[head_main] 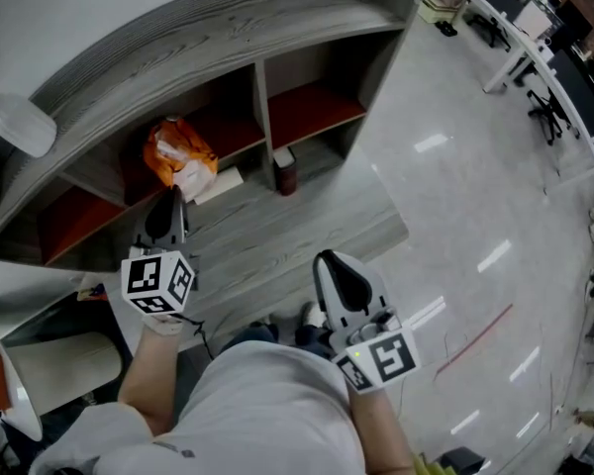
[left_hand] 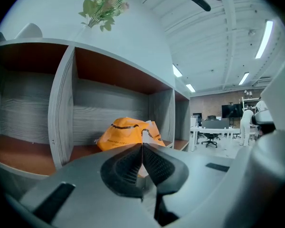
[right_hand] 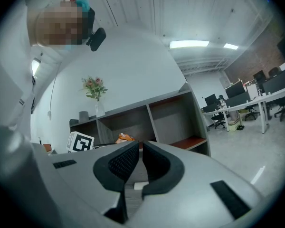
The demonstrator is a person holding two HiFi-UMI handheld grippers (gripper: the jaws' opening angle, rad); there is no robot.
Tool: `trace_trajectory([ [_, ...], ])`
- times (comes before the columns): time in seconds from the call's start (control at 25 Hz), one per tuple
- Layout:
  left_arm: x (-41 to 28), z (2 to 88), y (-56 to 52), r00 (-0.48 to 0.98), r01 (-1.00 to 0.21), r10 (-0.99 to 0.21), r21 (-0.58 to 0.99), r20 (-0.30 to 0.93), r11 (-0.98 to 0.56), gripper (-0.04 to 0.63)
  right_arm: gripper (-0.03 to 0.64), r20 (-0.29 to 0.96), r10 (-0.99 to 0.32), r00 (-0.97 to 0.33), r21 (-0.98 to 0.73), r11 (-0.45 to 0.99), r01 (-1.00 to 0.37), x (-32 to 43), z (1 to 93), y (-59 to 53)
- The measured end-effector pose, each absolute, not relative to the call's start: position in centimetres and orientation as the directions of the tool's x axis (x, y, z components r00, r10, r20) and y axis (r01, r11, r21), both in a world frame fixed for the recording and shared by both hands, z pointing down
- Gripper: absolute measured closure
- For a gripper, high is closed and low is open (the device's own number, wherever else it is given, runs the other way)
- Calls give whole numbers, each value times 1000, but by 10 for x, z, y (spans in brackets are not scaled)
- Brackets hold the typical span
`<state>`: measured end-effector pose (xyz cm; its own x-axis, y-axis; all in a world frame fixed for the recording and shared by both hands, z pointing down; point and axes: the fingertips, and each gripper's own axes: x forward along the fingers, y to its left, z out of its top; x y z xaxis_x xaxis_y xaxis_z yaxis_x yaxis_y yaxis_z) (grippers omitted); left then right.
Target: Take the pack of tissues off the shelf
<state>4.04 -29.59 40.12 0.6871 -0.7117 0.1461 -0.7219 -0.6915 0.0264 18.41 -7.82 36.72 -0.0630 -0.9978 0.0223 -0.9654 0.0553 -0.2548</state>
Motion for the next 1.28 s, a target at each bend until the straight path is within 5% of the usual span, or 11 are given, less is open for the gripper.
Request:
trace_trajectory([
  [1.28,-61,374,-178,596,-798,-787,11,160,-602,578,584,-42,-863,-503,-269,495,-827,79,358,-126],
])
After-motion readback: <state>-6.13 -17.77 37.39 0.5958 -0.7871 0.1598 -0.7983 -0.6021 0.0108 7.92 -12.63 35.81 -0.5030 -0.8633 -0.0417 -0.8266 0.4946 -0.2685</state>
